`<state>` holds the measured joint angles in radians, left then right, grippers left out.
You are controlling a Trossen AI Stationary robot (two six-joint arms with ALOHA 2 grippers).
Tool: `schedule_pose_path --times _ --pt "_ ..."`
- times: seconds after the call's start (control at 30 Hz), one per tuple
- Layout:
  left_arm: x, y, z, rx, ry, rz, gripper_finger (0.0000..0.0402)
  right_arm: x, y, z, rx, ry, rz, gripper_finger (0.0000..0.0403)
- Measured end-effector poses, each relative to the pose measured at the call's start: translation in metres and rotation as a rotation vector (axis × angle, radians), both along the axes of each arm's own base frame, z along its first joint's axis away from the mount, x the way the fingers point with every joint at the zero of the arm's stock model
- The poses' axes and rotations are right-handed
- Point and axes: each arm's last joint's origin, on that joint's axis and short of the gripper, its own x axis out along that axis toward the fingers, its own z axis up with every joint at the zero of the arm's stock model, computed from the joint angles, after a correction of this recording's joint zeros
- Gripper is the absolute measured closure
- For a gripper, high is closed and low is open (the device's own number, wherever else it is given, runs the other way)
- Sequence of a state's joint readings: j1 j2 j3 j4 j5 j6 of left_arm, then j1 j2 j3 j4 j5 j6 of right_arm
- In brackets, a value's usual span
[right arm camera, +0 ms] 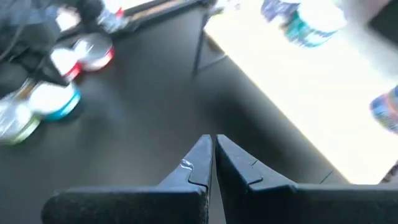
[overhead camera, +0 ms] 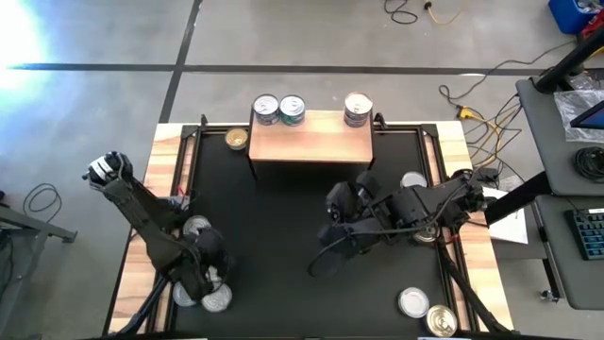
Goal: Stack canned seafood by type on shelf
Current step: Put the top green tuna can on the shelf
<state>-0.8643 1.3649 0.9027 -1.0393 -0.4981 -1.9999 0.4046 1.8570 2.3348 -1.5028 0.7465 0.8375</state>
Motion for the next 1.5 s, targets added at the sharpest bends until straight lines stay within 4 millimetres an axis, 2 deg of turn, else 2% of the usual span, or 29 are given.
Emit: schedule_pose_path --times 0.1,0.2,0.37,0.5,0.6,0.67,0.73,0.8,0.97,1.03,1.2,1.37,1.5 --pt "0.003 0.034 0.016 0.037 -0.039 0.244 0.0401 0.003 -0.007 0.001 -0.065 -0.037 -0.063 0.0390" --pt "0.002 0.074 0.039 0.055 -0.201 0.423 0.0401 0.006 -0.013 0.001 -0.091 -0.048 -0.094 0.0390" --pt "-0.021 0.143 0.075 0.149 -0.528 0.759 0.0401 0.010 -0.022 0.001 -0.093 -0.052 -0.114 0.0390" --pt "-0.039 0.185 0.090 0.238 -0.670 1.017 0.0401 0.013 -0.029 -0.001 -0.094 -0.049 -0.136 0.0390" --pt "-0.036 0.213 0.096 0.245 -0.725 1.062 0.0401 0.015 -0.034 -0.002 -0.095 -0.048 -0.151 0.0390" --pt "-0.029 0.233 0.097 0.188 -0.807 1.006 0.0401 0.016 -0.038 -0.002 -0.097 -0.043 -0.158 0.0390" --pt "-0.023 0.255 0.094 0.141 -0.932 0.955 0.0401 0.016 -0.041 -0.002 -0.103 -0.033 -0.155 0.0390" --pt "-0.023 0.275 0.083 0.123 -1.005 0.991 0.0401 0.016 -0.041 -0.002 -0.099 -0.017 -0.140 0.0390" --pt "-0.039 0.312 0.043 0.009 -0.997 1.311 0.0401 0.015 -0.039 -0.004 -0.044 0.020 -0.101 0.0390" --pt "-0.040 0.322 0.027 -0.024 -0.943 1.330 0.0401 0.015 -0.038 -0.005 -0.027 0.030 -0.092 0.0390" --pt "-0.026 0.337 -0.009 -0.108 -0.887 1.300 0.0401 0.015 -0.039 -0.005 -0.036 0.060 -0.057 0.0390" --pt "-0.014 0.355 -0.030 -0.111 -0.878 1.314 0.0402 0.012 -0.040 -0.002 -0.054 0.085 -0.032 0.0390" --pt "-0.006 0.368 -0.046 -0.117 -0.785 1.327 0.0402 0.004 -0.041 0.007 -0.040 0.052 -0.038 0.0390"
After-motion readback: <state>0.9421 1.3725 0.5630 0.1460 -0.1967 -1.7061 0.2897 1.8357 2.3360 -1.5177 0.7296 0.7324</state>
